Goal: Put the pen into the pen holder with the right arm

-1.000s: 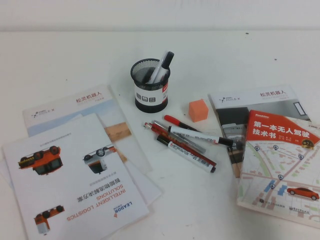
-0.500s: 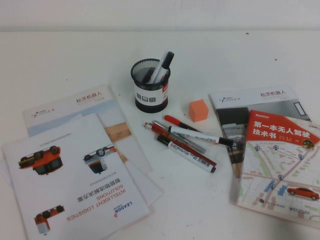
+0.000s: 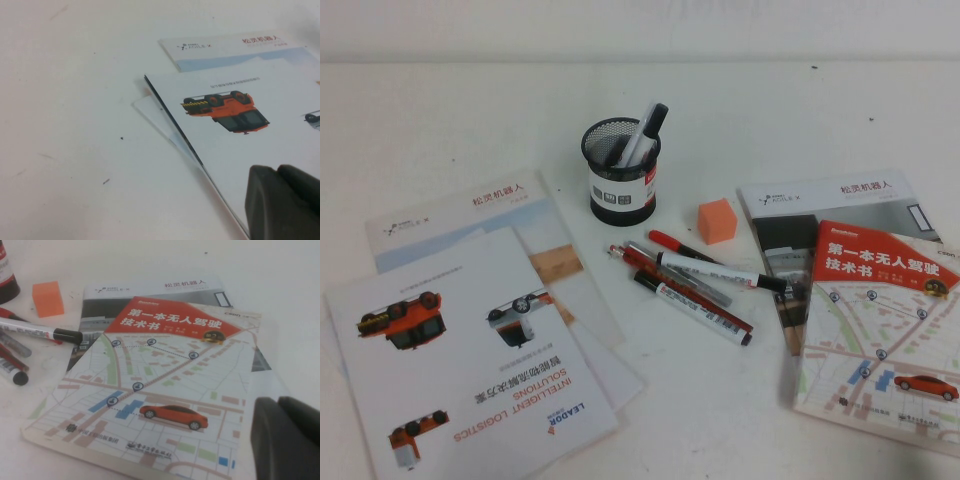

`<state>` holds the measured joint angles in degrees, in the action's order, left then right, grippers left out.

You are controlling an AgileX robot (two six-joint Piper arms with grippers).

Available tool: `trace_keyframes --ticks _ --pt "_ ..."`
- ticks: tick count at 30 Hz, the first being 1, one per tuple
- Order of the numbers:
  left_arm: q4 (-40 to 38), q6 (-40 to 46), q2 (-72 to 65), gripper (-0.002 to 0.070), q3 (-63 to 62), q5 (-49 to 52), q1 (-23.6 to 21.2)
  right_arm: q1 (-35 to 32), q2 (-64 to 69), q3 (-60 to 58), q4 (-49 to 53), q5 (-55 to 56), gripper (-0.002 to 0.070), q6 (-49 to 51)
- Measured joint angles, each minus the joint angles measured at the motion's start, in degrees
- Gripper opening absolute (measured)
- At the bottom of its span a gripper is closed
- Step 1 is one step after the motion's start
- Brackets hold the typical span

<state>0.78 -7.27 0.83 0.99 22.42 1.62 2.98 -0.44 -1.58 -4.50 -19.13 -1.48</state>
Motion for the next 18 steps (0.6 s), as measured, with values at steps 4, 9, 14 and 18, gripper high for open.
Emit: trace_keyframes --ticks 4,9,14,18 --pt "0.0 0.0 0.0 -0.0003 0.0 0.0 0.0 0.0 0.0 0.0 0.04 -0.14 -0.0019 0.23" --pt "0.0 0.0 0.0 -0.0003 0.0 0.0 0.0 0.0 0.0 0.0 -0.25 -0.14 -0.0019 0.34" --pt "0.0 0.0 0.0 -0.0003 0.0 0.0 0.0 0.0 0.0 0.0 -0.3 -0.14 -0.002 0.34" --pt "0.0 0.0 0.0 -0.0003 0.0 0.0 0.0 0.0 0.0 0.0 -0.39 -0.14 -0.0019 0.34"
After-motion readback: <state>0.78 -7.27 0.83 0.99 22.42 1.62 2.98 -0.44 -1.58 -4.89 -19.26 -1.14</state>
